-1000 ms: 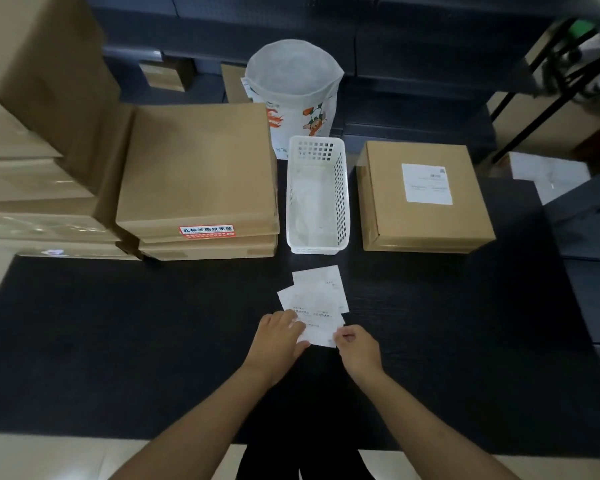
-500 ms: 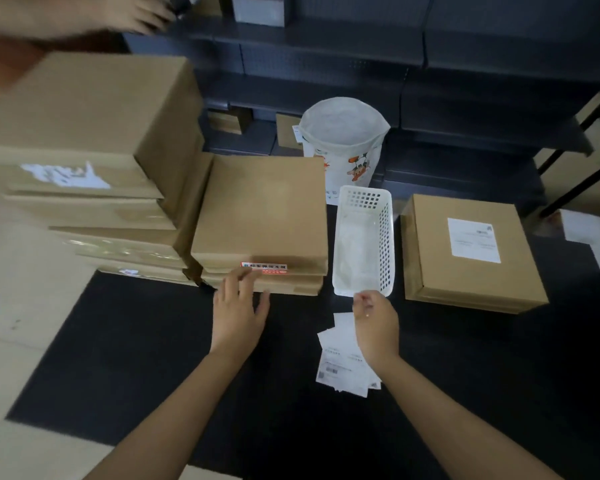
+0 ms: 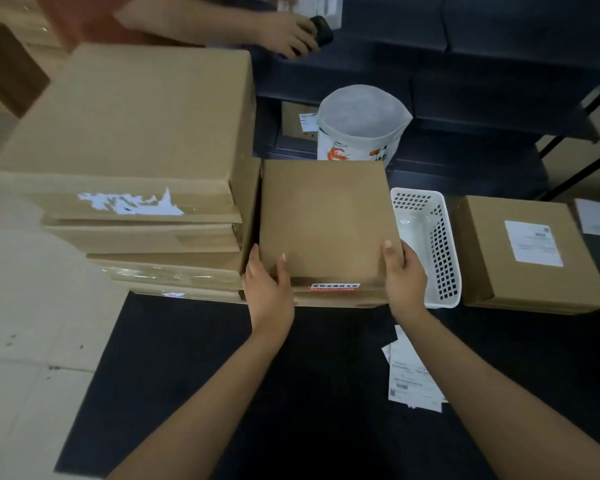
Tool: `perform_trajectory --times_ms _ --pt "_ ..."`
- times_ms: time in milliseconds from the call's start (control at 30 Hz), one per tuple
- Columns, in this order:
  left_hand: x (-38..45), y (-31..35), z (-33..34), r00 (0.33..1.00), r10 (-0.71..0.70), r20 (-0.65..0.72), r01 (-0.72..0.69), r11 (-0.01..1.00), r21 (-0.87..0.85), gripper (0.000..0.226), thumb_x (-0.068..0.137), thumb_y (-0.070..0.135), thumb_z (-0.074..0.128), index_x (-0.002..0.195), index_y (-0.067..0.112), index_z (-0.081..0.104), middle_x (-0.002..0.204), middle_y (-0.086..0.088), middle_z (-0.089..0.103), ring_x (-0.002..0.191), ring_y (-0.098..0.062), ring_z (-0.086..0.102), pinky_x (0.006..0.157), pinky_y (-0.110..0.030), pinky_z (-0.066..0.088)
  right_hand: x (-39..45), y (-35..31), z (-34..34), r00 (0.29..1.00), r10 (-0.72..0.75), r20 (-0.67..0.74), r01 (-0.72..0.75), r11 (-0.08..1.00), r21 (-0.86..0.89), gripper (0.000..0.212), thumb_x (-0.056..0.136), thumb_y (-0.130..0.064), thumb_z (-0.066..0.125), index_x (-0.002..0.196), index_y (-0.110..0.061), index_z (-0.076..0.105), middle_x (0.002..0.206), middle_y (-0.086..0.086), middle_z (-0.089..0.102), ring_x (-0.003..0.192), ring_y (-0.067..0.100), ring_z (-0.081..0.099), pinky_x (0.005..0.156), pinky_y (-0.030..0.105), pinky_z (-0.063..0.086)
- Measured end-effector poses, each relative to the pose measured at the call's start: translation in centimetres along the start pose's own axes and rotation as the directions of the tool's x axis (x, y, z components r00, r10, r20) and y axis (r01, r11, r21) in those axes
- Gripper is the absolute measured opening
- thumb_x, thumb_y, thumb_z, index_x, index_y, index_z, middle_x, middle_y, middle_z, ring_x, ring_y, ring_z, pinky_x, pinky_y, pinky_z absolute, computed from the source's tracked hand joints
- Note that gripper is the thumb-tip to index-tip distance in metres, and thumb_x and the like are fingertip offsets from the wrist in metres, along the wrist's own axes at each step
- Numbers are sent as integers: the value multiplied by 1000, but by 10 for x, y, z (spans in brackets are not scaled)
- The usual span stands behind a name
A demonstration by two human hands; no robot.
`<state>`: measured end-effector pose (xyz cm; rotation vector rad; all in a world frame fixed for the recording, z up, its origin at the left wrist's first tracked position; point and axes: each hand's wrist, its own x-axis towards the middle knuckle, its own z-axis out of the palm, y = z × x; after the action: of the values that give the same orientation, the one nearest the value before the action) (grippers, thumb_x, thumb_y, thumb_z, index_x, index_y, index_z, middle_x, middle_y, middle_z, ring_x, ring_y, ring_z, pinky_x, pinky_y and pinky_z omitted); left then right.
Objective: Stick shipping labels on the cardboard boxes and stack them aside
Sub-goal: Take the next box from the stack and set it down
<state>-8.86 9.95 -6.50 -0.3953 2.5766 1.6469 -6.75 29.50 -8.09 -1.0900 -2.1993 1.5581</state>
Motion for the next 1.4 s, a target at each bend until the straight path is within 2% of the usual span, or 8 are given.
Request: perform_trajectory --times_ms 167,367,567,767,900,1100,1233,1400 --pt "6 6 -5 998 -48 35 51 996 -79 56 94 35 56 140 14 34 137 -2 43 127 -19 42 105 -35 40 -13 4 -2 996 31 -80 -29 999 27 47 95 -49 48 129 -19 58 123 -2 63 114 18 56 103 39 45" --pt "-12 8 -22 996 43 72 -32 988 -152 48 91 31 60 131 17 38 126 1 45 113 -15 49 95 -31 46 -47 2 -20 989 7 -147 7 995 98 40 96 -43 51 125 -19 62 118 -4 65 108 14 58 100 37 47" --pt "-64 -3 -46 990 108 85 -88 973 -213 44 90 29 63 126 20 40 120 4 49 103 -6 51 73 -11 41 -98 11 -53 981 -32 -189 60 988 143 49 94 -42 56 137 -17 52 128 -6 58 111 8 51 95 24 41" --pt "-135 -33 -80 993 118 -4 -116 968 -222 36 89 19 64 117 20 42 113 3 49 95 -2 52 70 -5 43 -174 44 -72 986 -29 -162 53 988 148 47 93 -45 56 132 -20 57 121 -7 62 108 10 56 94 27 45" --pt "-169 -71 -100 997 80 6 -78 985 -152 35 88 19 64 115 20 41 113 0 50 96 -8 53 70 -12 43 -220 76 -74 991 -11 -133 28 992 126 42 93 -44 56 128 -20 60 116 -7 66 105 12 60 92 27 47" --pt "-182 -125 -111 999 17 31 -13 993 -118 36 87 19 65 113 22 40 113 -1 50 99 -10 54 74 -15 43 -251 116 -56 998 11 -59 -8 999 53 53 94 -45 52 139 -17 50 128 -3 59 116 13 54 100 29 42" --pt "-181 -150 -114 997 53 57 -49 996 -71 36 89 21 64 115 22 40 112 3 48 99 -6 53 79 -17 45 -261 135 -48 998 27 -52 -26 1000 18 52 95 -44 51 140 -17 48 123 -4 59 110 9 53 94 25 42" --pt "-176 -177 -115 994 -2 113 9 998 -61 35 90 19 63 116 20 39 117 -2 46 103 -15 51 85 -26 45 -270 149 -36 997 71 13 -71 997 -44 51 96 -39 52 140 -14 45 123 3 61 102 9 53 85 20 38"
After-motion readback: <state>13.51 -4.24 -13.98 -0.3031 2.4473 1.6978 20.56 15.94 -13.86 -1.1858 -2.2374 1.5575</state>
